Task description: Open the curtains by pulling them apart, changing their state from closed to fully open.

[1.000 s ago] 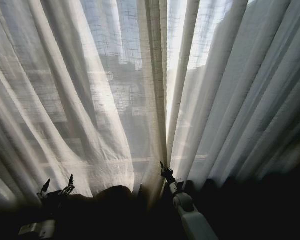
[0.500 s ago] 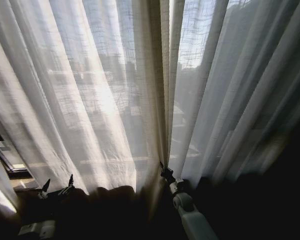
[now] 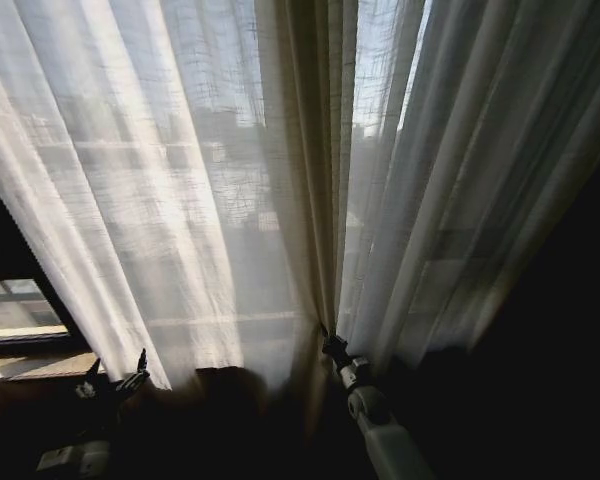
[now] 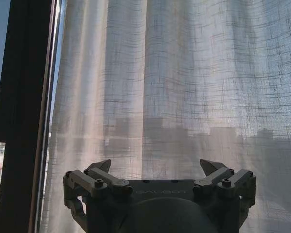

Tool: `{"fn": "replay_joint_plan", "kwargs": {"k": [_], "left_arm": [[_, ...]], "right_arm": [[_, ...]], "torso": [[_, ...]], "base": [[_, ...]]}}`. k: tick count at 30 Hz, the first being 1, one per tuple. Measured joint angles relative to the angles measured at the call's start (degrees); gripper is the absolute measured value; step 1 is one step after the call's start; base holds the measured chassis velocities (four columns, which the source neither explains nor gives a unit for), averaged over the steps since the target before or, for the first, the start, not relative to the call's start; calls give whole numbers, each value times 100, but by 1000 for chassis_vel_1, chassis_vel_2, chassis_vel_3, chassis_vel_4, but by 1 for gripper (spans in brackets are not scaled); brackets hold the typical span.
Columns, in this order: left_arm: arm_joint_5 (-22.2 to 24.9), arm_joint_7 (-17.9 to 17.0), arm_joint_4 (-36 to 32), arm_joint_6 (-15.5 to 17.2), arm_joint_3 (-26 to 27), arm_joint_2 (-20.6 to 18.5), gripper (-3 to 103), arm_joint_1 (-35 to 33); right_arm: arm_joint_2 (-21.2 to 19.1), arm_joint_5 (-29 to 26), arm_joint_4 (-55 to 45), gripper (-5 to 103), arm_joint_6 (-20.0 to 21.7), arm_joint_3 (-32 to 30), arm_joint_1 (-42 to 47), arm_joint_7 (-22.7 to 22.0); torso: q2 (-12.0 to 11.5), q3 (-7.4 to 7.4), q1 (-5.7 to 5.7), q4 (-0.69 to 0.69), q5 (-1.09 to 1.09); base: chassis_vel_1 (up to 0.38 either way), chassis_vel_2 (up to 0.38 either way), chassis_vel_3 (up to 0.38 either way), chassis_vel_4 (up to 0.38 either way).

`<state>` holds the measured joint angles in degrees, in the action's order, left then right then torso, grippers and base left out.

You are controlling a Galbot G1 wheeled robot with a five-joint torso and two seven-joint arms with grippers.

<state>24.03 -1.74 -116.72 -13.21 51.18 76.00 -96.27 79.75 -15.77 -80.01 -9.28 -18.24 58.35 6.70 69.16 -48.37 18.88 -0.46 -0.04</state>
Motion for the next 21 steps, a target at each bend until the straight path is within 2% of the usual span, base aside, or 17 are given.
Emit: {"fn": "replay_joint_plan", "kwargs": {"k": [21], "left_arm": [[0, 0, 0, 0, 0, 0, 100, 0]], "right_arm": [[-7, -16, -36, 0, -1, -27, 34, 57]], "torso": [[0, 0, 1, -1, 3]], "base": [[-349, -351, 359, 363]]}}
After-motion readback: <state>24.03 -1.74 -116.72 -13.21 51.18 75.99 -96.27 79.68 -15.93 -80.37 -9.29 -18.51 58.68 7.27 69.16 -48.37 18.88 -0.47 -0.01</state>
